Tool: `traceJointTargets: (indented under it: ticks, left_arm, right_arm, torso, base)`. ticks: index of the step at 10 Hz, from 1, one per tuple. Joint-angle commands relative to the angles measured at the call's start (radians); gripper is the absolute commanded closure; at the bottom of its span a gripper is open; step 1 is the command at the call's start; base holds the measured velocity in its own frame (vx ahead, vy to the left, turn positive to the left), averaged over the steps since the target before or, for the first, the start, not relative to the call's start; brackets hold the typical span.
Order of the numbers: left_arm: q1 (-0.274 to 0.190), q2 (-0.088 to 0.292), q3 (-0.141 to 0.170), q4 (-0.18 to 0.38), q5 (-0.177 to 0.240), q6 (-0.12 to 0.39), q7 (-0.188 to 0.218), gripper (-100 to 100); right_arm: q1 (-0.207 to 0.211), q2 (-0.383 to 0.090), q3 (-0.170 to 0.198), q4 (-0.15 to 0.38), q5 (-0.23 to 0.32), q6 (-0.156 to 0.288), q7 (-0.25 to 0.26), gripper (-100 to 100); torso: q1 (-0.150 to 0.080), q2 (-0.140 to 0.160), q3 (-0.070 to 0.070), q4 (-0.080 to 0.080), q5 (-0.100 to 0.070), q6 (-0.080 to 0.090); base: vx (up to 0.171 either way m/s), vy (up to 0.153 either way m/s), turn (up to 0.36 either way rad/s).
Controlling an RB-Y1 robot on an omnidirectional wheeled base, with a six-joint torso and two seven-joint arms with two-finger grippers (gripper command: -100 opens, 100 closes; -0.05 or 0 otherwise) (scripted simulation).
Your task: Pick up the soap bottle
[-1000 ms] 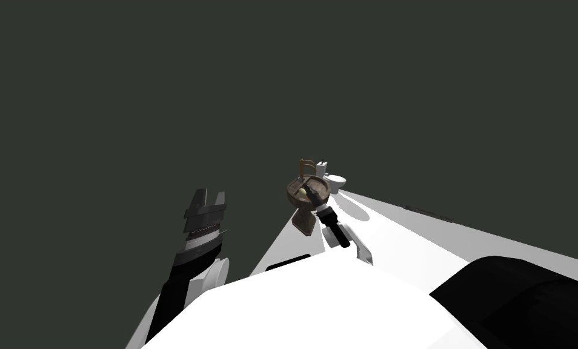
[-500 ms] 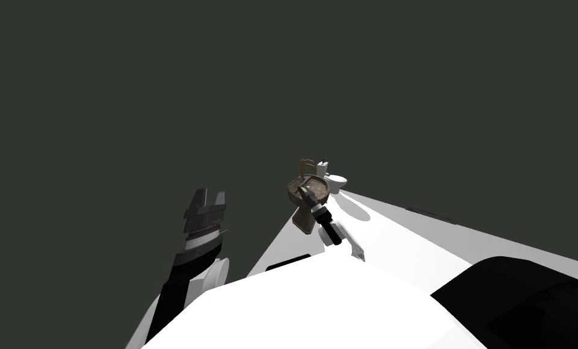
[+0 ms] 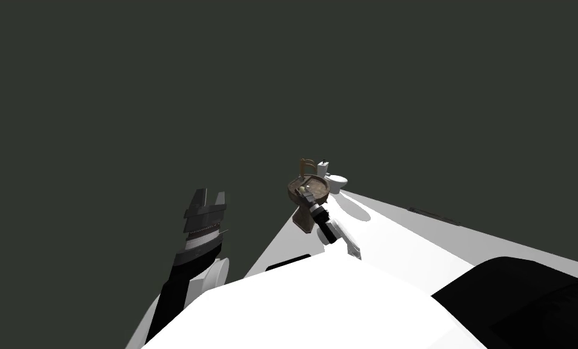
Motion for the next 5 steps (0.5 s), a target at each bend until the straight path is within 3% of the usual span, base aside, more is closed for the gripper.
traceJointTargets:
  ticks: [1, 4, 5]
  left_arm:
    - [0.0, 0.0, 0.0, 0.0, 0.0, 0.0, 0.0, 0]
    - [0.0, 0.0, 0.0, 0.0, 0.0, 0.0, 0.0, 0]
    - [0.0, 0.0, 0.0, 0.0, 0.0, 0.0, 0.0, 0]
  right_arm:
    - [-0.019, 0.006, 0.014, 0.03, 0.05, 0.02, 0.04, -100]
    - [-0.032, 0.006, 0.024, 0.053, 0.138, 0.04, 0.072, -100]
    - [-0.044, 0.007, 0.032, 0.076, 0.169, 0.06, 0.104, -100]
  torso:
    - [0.0, 0.0, 0.0, 0.0, 0.0, 0.0]
    - [-0.001, 0.0, 0.0, 0.0, 0.0, 0.0]
    - [-0.001, -0.001, 0.0, 0.0, 0.0, 0.0]
  base:
    - [-0.033, -0.006, 0.022]
    - [-0.027, -0.011, 0.014]
    - [-0.022, -0.012, 0.011]
